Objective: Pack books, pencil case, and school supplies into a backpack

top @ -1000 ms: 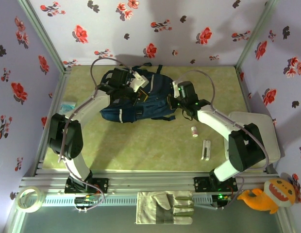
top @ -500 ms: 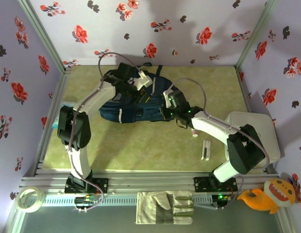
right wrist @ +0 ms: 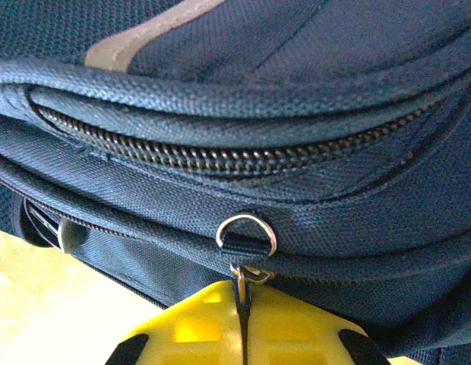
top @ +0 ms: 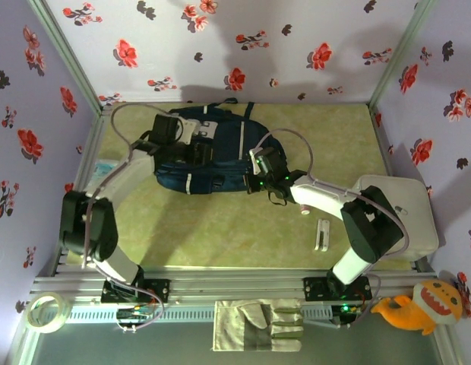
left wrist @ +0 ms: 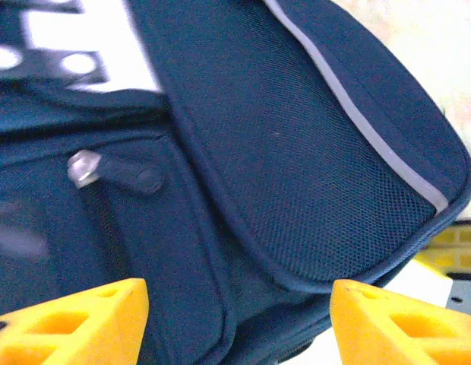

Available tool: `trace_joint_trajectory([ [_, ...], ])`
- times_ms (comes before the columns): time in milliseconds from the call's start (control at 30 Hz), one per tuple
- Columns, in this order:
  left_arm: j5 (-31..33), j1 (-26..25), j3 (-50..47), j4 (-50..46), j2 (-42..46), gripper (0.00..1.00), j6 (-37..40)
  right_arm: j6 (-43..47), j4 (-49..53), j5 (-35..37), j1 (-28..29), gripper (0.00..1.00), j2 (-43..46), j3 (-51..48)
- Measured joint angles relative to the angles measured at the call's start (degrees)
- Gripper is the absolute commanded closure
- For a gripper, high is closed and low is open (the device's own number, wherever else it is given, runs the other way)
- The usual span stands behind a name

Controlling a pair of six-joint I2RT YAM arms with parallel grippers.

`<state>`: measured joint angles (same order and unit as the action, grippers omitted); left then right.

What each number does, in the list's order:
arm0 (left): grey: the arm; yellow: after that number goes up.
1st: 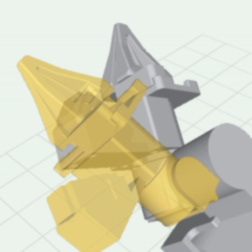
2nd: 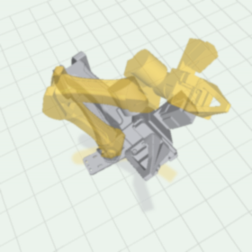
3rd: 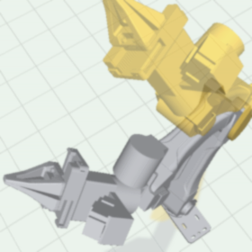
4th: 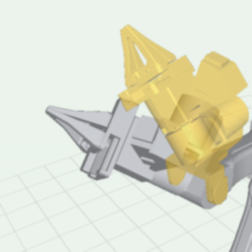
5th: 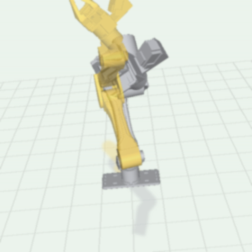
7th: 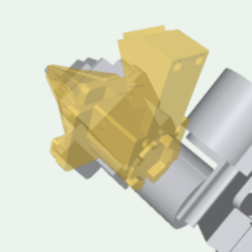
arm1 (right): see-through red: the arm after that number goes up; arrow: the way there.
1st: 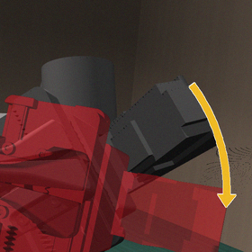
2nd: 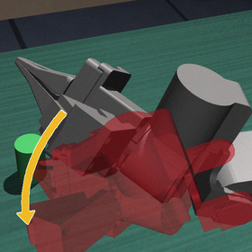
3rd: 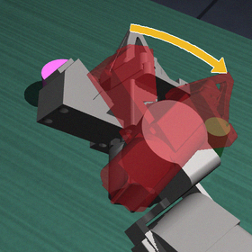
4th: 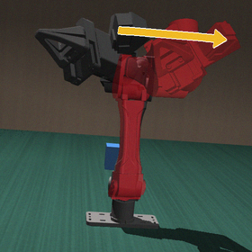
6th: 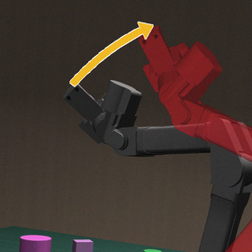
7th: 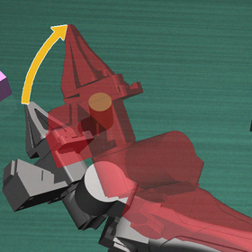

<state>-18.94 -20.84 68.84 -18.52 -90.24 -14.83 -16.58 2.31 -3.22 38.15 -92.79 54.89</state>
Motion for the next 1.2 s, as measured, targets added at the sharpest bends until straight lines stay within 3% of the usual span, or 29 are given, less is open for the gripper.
trace_joint_trajectory([
  [267, 5.49, -2.54, -14.93, 11.06, 5.57, 0.41, -37.03, -0.63, -0.96, 1.68, 0.11, 1.0, 0.0, 0.0],
  [433, 8.26, -4.55, -18.47, 15.91, 5.53, 0.44, -50.4, -0.66, -0.98, 1.99, 0.11, 1.0, 0.0, 0.0],
  [867, 13.4, -8.72, -21.03, 18.43, 7.93, 0.44, -63.52, -1.9, -1.25, 2.82, 0.11, 1.0, 0.0, 0.0],
  [1200, 15.93, -9.9, -22.75, 23.45, 4.81, 0.56, -67.12, -2.1, -1.25, 3.13, 0.15, 1.0, 0.0, 0.0],
])
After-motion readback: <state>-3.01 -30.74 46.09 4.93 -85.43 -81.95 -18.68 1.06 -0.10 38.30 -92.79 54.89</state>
